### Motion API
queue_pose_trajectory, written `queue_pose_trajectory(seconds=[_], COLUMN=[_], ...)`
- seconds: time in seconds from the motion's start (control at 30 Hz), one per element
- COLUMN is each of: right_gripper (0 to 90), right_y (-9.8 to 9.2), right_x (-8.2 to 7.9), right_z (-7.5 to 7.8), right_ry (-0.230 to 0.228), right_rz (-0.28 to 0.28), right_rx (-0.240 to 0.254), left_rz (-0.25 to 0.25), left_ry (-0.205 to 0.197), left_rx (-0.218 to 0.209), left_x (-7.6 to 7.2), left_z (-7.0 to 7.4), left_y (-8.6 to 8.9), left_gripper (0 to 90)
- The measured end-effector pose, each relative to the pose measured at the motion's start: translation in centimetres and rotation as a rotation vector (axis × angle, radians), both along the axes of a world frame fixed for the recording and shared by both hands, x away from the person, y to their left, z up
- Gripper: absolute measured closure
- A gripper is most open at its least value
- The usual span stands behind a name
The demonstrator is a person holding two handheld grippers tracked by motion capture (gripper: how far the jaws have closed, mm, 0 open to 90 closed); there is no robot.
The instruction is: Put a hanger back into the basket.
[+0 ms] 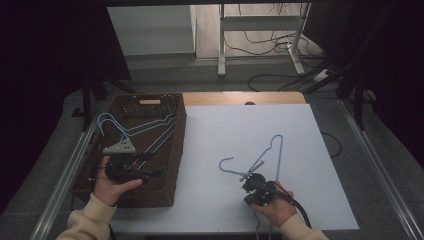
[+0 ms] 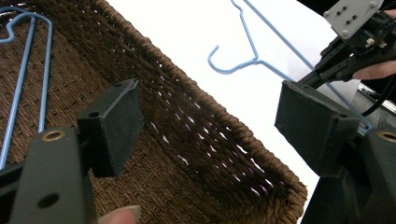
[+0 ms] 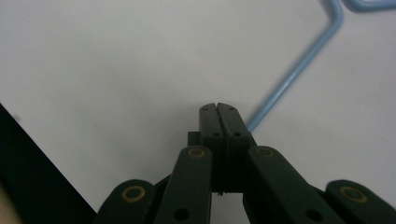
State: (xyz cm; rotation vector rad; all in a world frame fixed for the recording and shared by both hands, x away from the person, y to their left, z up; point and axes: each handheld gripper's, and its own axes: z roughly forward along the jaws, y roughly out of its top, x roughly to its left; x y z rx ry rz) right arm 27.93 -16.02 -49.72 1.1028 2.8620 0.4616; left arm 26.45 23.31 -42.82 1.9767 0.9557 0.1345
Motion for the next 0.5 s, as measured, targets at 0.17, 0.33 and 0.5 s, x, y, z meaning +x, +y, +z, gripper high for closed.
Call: queue_pose_trajectory(seconds=[0.17,0.33,0.5], right_gripper=[89.4,89.4,89.4], right_y=[-2.8,-5.1,-6.4], right_x=[0.0,0.2,0.6], right_z=[0.2,0.5,0.7], right_ry=[-0.004,-0.038,-0.047], right_rz=[-0.047,-0.086,-0.114], right_rx=[-0.022,-0.089,-0.096], left_rz=[0.002,0.001,0.000], left_ry=[-0.002,-0.001,-0.001], left_rx=[-0.001,0.001,0.001], left_x=[0.0,0.1,0.1], left_z=[0.0,0.0,0.0], left_y=[0.0,0.0,-0.1], left_gripper=[23.4,23.4,23.4])
